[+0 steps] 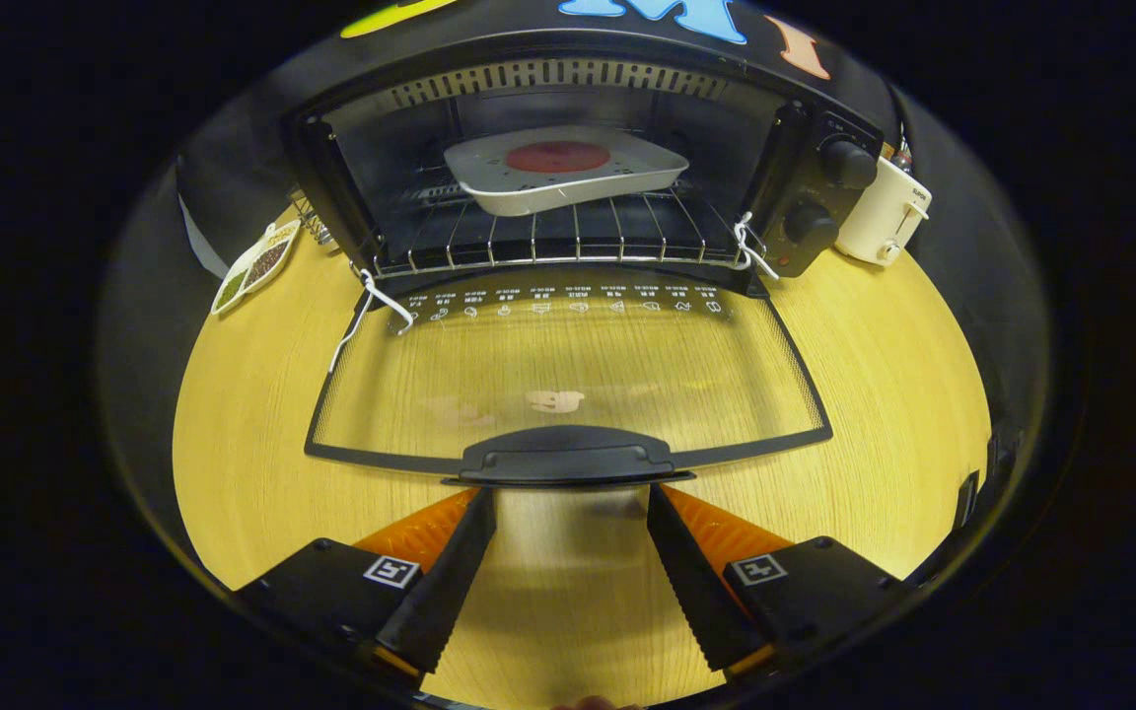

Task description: Open the toaster oven, put the food inside, and close the toaster oven door.

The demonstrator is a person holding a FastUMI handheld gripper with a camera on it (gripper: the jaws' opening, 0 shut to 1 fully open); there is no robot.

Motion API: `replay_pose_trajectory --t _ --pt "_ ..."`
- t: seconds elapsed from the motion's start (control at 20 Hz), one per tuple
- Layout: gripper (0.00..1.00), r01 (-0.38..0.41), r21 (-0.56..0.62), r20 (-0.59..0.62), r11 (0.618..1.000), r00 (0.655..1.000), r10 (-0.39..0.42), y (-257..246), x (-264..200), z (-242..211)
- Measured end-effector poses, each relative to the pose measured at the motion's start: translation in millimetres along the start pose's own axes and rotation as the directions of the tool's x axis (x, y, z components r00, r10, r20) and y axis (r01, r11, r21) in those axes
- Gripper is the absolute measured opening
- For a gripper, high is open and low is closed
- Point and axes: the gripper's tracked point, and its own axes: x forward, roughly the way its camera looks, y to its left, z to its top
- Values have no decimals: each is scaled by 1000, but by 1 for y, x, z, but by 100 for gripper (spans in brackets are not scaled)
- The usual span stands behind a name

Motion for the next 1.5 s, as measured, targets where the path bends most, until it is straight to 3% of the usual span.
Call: replay_pose_trajectory --t 0.5,0.9,1.05,1.25,1.5 --pt "99 -4 -10 34 1000 999 4 1 -25 6" --pt "99 -149 83 267 985 956 122 29 -95 61" --pt "99 -179 27 424 983 893 151 29 -146 107" --pt "98 -133 -62 634 989 760 142 2 -220 147" --pt "98 -82 -65 782 995 615 101 -54 -294 162"
